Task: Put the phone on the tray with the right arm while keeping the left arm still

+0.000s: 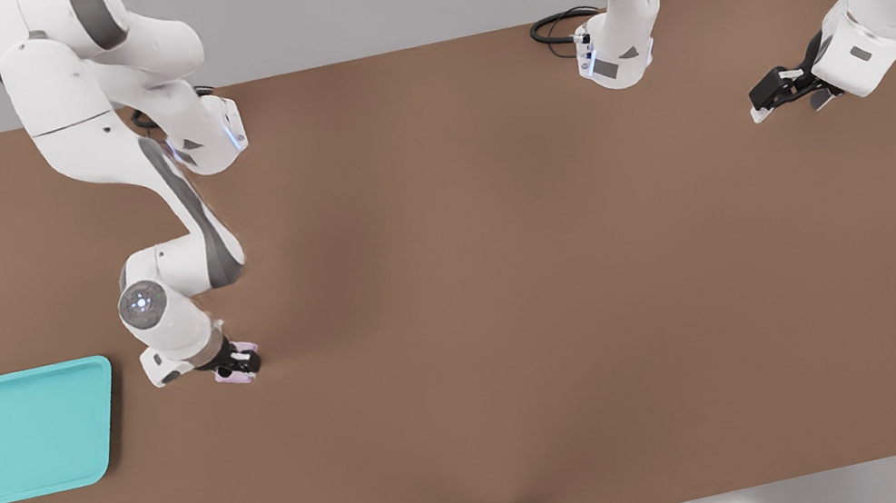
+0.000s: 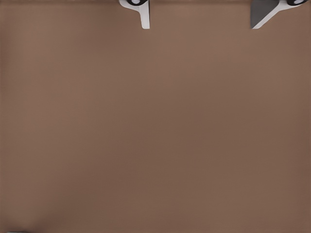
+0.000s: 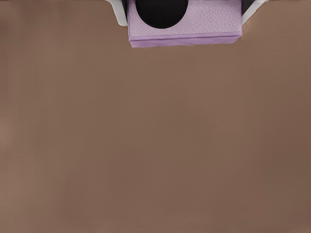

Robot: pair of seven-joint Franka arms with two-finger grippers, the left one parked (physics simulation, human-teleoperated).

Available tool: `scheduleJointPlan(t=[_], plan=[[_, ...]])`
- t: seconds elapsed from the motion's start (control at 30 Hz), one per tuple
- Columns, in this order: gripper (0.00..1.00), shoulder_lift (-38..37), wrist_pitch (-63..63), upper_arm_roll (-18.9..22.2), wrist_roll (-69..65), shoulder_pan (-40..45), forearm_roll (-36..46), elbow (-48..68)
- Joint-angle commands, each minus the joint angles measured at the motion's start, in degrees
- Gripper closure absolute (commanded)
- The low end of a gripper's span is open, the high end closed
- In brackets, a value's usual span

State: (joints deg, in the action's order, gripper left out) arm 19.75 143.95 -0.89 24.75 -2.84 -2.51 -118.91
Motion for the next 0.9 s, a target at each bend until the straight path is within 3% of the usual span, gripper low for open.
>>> scheduleJointPlan(t=[0.0,0.23,0.43,0.47,0.5,0.57,0.63,0.67,0.73,0.8,0.83,0.87], plan=[[0.28,0.29,-3.85,0.01,-33.36,6.26,-0.39,1.22],[0.28,14.61,-8.25,0.1,-71.5,27.61,3.39,21.78],[0.27,23.14,-8.16,0.36,-82.06,32.1,6.21,28.82],[0.24,24.9,-8.16,0.36,-81.97,32.1,6.12,30.67],[0.0,24.9,-8.16,0.36,-81.53,32.1,6.21,30.67],[0.0,24.64,-8.16,0.1,-81.35,31.93,6.21,31.02],[0.0,20.51,-11.76,-0.25,-80.92,31.14,7.79,31.11],[0.0,14.81,-17.46,-1.74,-79.69,30.61,7.7,31.11],[0.0,3.21,-28.79,-5.78,-64.33,23.5,2.6,31.28],[0.0,-0.31,-37.25,-9.65,-47.72,15.42,-2.49,36.91],[0.0,-5.85,-44.34,-1.26,-39.46,4.46,-2.85,37.09],[0.0,-9.46,-50.6,1.95,-33.11,0.37,-2.85,37.17]])
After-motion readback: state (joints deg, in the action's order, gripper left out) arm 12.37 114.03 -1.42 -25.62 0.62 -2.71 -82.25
